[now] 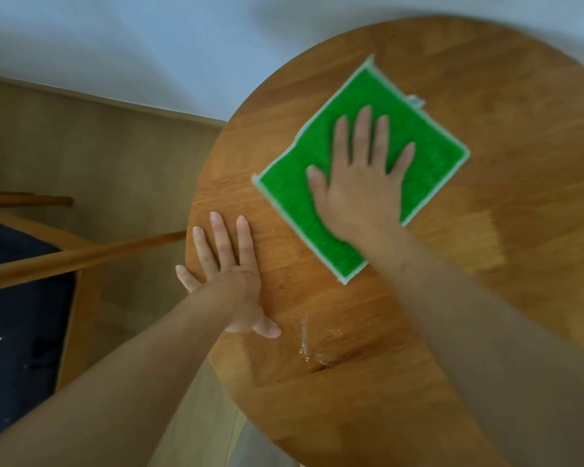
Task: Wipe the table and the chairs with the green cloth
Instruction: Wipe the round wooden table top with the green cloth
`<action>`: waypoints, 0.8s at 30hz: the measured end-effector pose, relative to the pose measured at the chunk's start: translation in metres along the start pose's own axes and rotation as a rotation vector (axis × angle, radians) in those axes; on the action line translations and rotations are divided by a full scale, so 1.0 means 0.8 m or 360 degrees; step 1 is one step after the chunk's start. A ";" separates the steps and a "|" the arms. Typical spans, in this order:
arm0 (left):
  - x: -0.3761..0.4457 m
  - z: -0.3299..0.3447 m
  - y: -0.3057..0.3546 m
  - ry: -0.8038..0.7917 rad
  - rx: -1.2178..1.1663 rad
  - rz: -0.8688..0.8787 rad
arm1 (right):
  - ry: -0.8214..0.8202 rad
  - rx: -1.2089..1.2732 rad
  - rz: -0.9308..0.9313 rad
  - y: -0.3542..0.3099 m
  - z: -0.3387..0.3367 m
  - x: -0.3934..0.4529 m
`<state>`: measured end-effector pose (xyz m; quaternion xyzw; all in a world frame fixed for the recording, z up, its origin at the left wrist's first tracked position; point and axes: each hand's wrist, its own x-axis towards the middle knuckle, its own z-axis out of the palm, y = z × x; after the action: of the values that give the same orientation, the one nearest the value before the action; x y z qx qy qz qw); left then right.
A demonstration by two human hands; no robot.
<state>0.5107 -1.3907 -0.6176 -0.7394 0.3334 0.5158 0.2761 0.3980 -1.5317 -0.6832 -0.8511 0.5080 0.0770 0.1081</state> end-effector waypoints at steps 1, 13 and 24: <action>0.000 0.000 0.000 -0.0003 0.0002 0.0013 | -0.0012 -0.0016 -0.0124 -0.015 0.007 -0.020; 0.001 -0.002 0.001 -0.0018 0.0015 0.0006 | -0.0165 -0.0029 -0.0213 0.087 0.045 -0.231; 0.006 0.003 -0.007 0.0027 0.0022 0.0091 | -0.0107 0.0115 0.0312 -0.009 0.028 -0.148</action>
<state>0.5151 -1.3862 -0.6227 -0.7320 0.3602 0.5148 0.2634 0.3481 -1.4219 -0.6758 -0.7897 0.5874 0.0975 0.1477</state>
